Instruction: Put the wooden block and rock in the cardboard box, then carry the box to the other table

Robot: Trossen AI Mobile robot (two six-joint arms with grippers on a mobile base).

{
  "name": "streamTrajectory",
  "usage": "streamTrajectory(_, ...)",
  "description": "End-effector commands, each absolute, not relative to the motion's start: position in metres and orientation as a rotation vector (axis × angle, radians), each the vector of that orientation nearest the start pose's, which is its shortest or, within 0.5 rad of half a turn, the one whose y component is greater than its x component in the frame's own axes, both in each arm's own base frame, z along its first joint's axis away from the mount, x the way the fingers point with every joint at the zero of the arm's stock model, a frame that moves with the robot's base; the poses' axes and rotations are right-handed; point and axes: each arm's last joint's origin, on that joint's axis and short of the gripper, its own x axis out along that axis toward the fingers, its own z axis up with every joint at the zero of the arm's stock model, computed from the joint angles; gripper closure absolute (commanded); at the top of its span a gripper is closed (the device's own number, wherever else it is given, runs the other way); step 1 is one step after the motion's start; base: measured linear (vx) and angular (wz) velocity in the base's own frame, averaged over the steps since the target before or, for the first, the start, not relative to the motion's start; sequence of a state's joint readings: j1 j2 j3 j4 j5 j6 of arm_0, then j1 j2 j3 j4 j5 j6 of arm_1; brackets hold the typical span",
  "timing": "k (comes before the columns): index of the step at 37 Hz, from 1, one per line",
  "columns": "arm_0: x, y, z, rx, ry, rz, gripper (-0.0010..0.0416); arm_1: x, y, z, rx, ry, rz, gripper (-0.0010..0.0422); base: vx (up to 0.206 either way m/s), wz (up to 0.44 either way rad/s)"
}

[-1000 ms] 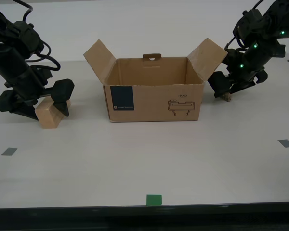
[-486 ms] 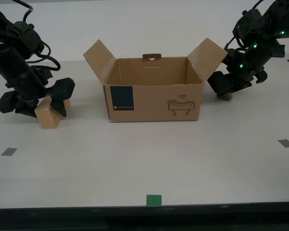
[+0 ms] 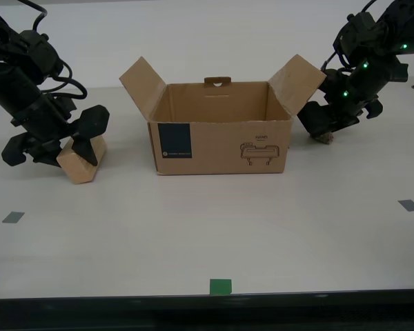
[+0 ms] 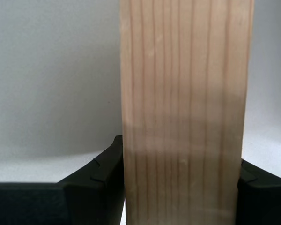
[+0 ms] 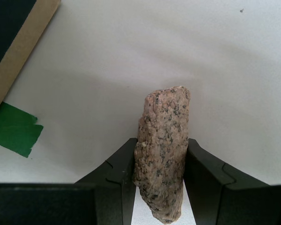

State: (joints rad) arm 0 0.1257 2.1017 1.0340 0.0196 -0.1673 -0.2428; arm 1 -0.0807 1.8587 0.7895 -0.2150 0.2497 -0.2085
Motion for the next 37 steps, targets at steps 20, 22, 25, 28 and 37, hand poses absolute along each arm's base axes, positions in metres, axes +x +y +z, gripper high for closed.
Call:
streamTrajectory(20,0.365,0.050,0.098,-0.202,0.980,0.366,0.0407,0.290,-0.030,0.105,-0.292,1.249,-0.159,0.0414,0.000,0.000)
streamTrajectory(22,0.364,0.050,0.103,-0.207,0.982,0.357,0.0407,0.290,-0.030,0.113,-0.291,1.224,-0.163,0.0414,0.000,0.000)
streamTrajectory(25,0.362,0.049,0.111,-0.210,0.984,0.352,0.0407,0.289,-0.030,0.125,-0.289,1.179,-0.171,0.0414,0.000,0.000)
streamTrajectory(28,0.358,0.048,0.119,-0.209,0.991,0.351,0.0407,0.288,-0.030,0.138,-0.284,1.132,-0.179,0.0414,0.000,0.000)
streamTrajectory(37,0.347,0.046,0.147,-0.203,0.998,0.346,0.0407,0.281,-0.029,0.175,-0.277,1.002,-0.201,0.0414,0.000,0.000)
